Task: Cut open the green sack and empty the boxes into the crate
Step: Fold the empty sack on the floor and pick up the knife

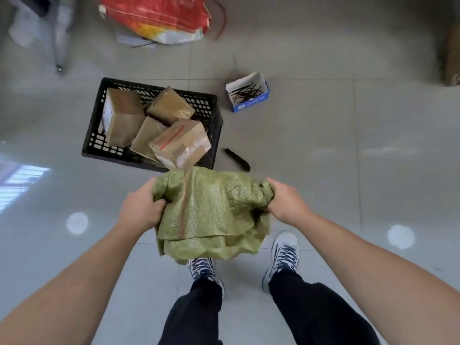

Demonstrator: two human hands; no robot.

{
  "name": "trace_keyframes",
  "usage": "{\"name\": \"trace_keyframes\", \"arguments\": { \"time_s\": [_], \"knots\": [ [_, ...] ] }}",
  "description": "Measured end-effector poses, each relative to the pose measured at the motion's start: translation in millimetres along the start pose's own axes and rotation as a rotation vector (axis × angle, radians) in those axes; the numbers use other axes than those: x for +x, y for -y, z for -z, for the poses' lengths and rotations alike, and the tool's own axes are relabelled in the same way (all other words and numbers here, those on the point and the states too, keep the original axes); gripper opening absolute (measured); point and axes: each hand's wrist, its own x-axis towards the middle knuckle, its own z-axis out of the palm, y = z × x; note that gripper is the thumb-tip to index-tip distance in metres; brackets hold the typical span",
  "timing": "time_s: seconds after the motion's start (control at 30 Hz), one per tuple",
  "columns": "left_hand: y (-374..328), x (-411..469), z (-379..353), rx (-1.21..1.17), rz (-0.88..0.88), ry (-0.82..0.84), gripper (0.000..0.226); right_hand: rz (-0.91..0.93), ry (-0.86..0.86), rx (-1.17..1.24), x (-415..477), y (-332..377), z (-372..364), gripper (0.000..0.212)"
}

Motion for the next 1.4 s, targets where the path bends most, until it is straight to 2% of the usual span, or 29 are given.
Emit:
{"name": "trace_keyframes", "arguments": {
  "time_s": [0.1,0.17,0.23,0.3,0.4,0.5,0.6,0.67,0.77,0.87,0.97,1.03,1.23,1.33,1.4],
  "knots": [
    [22,25,-44,-0.131,0.043,-0.066,0.037,-0.048,0.141,0.310,32,-31,-38,0.038],
    [40,44,-71,-0.304,0.086,-0.032,0.041,-0.064,0.165,0.482,56,-49,-61,0.037],
    [59,65,-94,-0.500,0.100,0.018,0.044,-0.157,0.182,0.779,83,-63,-82,0.032],
    [74,80,-115,-0.690,0.106,0.045,0.044,-0.278,0.160,1.072,108,-72,-94,0.027],
    [93,99,-144,-0.712,0.021,0.052,0.039,-0.328,0.040,1.162,148,-89,-112,0.036],
    [116,112,-166,-0.706,-0.096,0.209,0.050,-0.375,-0.072,1.117,177,-97,-130,0.043],
    [128,120,-180,-0.763,-0.164,0.288,0.035,-0.343,-0.203,1.095,198,-102,-142,0.025],
    [133,128,-191,-0.681,-0.209,0.259,0.041,-0.281,-0.251,1.107,211,-106,-150,0.021],
    [139,146,-213,-0.345,-0.282,0.152,0.051,-0.183,-0.227,1.025,221,-110,-165,0.018],
    [148,165,-238,-0.166,-0.336,0.092,0.046,-0.183,-0.217,0.727,229,-121,-182,0.015],
    [157,180,-261,-0.085,-0.301,0.120,0.049,-0.223,-0.099,0.272,226,-130,-196,0.018],
    [163,186,-274,0.005,-0.246,0.160,0.052,-0.245,-0.044,0.086,227,-138,-206,0.020],
    [149,198,-289,0.149,-0.148,0.182,0.027,-0.264,-0.124,0.011,241,-132,-216,0.029],
    [131,205,-286,0.245,-0.089,0.253,0.032,-0.232,-0.180,-0.069,246,-124,-217,0.040],
    [120,207,-281,0.254,-0.057,0.278,0.038,-0.114,-0.269,-0.160,246,-114,-217,0.053]
  ]
}}
